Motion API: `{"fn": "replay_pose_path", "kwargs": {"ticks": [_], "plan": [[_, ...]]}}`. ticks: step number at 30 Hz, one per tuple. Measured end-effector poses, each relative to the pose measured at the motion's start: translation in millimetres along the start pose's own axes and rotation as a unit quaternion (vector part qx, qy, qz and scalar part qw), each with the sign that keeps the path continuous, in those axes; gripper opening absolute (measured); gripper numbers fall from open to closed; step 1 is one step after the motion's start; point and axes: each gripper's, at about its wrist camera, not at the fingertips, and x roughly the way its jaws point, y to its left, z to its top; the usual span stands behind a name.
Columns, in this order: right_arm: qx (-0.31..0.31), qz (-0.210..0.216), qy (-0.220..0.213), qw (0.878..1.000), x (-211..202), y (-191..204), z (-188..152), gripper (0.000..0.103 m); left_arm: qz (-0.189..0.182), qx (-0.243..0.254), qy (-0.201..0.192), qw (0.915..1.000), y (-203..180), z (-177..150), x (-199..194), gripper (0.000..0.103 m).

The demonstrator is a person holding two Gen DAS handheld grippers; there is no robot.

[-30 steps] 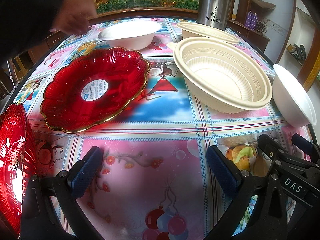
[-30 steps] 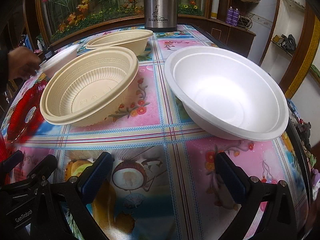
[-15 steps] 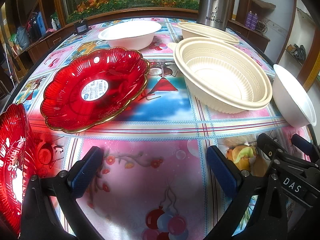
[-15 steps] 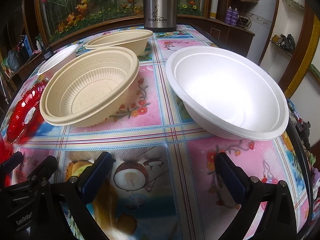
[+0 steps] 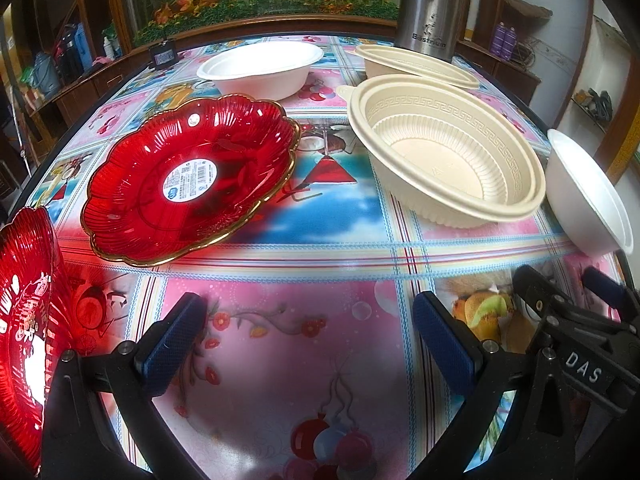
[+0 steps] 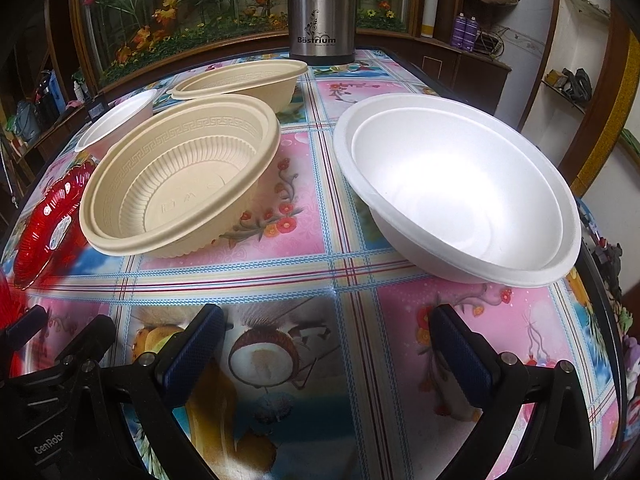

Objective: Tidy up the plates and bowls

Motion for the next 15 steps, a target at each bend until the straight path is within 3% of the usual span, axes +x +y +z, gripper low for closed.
{"fn": "replay_pose_path", "kwargs": {"ticks": [5, 8, 12, 15], "plan": [[0.001, 0.0, 0.015, 1.0, -6.9, 2.0, -2.7, 0.103, -0.006, 0.002, 0.015, 0.9999, 2.8, -3.5, -9.7, 0.103], [0.006, 0.014, 0.02, 1.0, -22.0, -1.4, -9.4, 0.103, -0.008, 0.016, -0.049, 0.9986, 5.2, -8.5, -53.0, 0.103], [-0.016, 0.021, -0.034, 0.999, -70.8, 2.5, -14.5, 0.103, -0.033, 0.024, -0.103, 0.9938, 11.4, -10.4, -110.6, 0.103], [-0.03, 0.036, -0.077, 0.996, -108.2, 10.0, -15.7, 0.103, -0.031, 0.024, -0.125, 0.9914, 15.2, -12.7, -138.8, 0.103]]}}
